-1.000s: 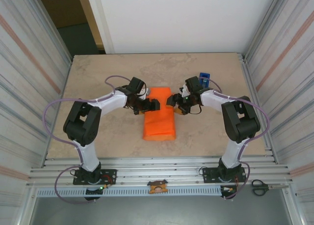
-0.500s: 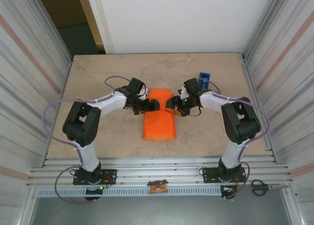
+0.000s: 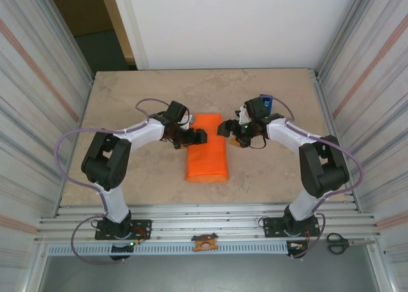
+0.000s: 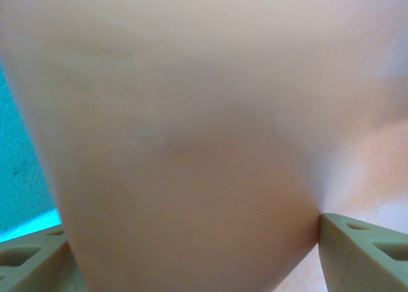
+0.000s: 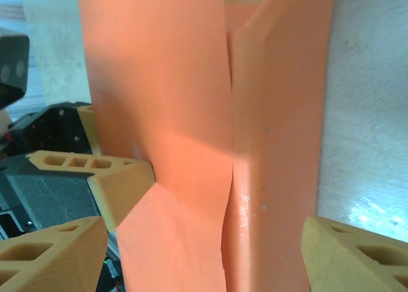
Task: Wrap the gift box in paper
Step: Second fold the wrapping paper around the gift box.
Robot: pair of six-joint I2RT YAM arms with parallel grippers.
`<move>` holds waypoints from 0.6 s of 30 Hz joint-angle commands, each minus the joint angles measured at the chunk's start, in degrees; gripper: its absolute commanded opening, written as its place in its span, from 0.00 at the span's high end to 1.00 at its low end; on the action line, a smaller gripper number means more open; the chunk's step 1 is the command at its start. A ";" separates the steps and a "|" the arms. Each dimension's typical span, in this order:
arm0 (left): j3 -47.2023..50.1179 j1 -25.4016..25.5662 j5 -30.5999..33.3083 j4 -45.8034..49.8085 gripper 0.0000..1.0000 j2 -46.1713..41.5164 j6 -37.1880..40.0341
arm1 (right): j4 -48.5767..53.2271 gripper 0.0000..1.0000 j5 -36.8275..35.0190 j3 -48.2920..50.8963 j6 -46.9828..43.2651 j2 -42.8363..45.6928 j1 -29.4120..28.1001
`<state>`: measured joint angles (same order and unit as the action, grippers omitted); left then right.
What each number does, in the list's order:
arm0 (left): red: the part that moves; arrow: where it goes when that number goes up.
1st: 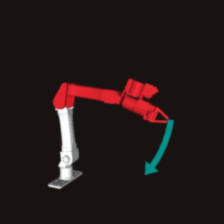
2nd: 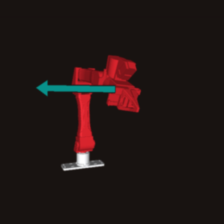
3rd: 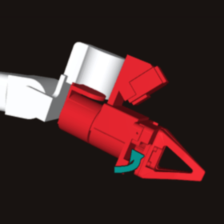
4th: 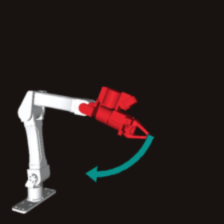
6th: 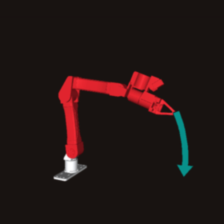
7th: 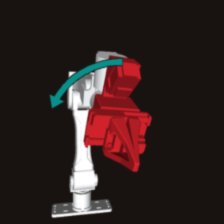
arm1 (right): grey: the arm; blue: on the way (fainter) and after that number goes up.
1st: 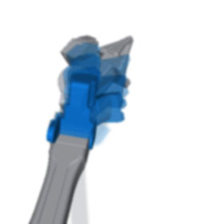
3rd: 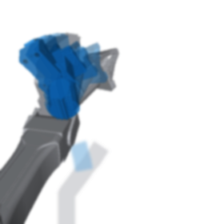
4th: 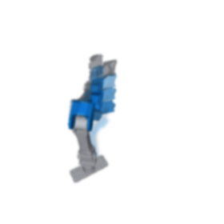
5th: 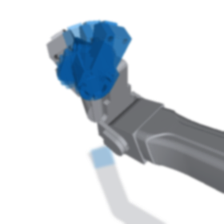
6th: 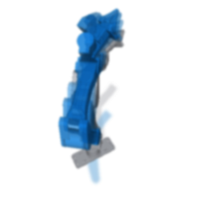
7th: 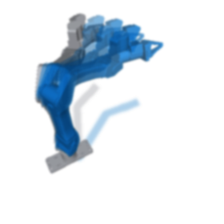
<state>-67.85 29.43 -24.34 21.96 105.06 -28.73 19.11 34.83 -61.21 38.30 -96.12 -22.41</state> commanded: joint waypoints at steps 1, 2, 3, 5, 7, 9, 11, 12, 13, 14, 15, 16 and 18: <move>3.22 1.79 2.81 4.41 0.16 3.85 2.27 | 1.86 0.23 0.58 -0.23 -0.82 -3.12 -1.52; 3.23 1.86 2.89 4.36 0.16 3.84 2.25 | 1.95 0.25 0.42 -0.14 -0.69 -3.93 -1.66; 3.19 1.85 2.82 4.41 0.16 3.84 2.19 | 2.18 0.28 0.20 -0.05 -0.84 -4.82 -1.79; 3.16 1.86 2.57 4.38 0.16 3.84 2.27 | 2.76 0.32 -1.21 0.49 -1.19 -5.72 -2.02; 3.04 1.86 2.52 4.33 0.16 3.69 2.24 | 3.55 0.36 -2.53 1.41 -1.61 -6.10 -1.95; 2.86 1.86 2.15 4.37 0.15 3.34 2.32 | 3.28 0.43 -3.33 3.00 -1.65 -6.12 -1.67; 2.51 1.86 2.08 4.33 0.13 2.48 2.26 | 2.82 0.45 -3.31 4.34 -1.65 -6.19 -1.41; 2.31 1.86 2.27 4.22 0.09 1.69 2.24 | 2.94 0.46 -3.68 4.77 -1.70 -6.20 -1.32; 2.13 1.86 2.26 3.94 0.04 0.96 2.18 | 2.95 0.46 -3.87 5.11 -1.74 -6.19 -1.25; 1.84 1.77 2.51 3.90 0.01 0.00 2.02 | 2.86 0.46 -3.91 5.51 -1.77 -6.19 -1.23; 1.48 1.68 2.84 3.74 0.01 -0.96 1.93 | 2.77 0.46 -3.98 5.74 -1.83 -6.26 -1.14; 1.21 1.60 3.02 3.59 0.01 -1.84 1.90 | 2.69 0.46 -4.05 5.91 -1.83 -6.35 -1.14; 0.91 1.35 3.51 2.87 0.01 -3.82 1.75 | 2.77 0.46 -4.11 5.86 -1.83 -6.67 -1.14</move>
<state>-67.79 29.93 -22.87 22.09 104.16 -28.42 16.08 36.25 -58.24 37.82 -100.66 -23.70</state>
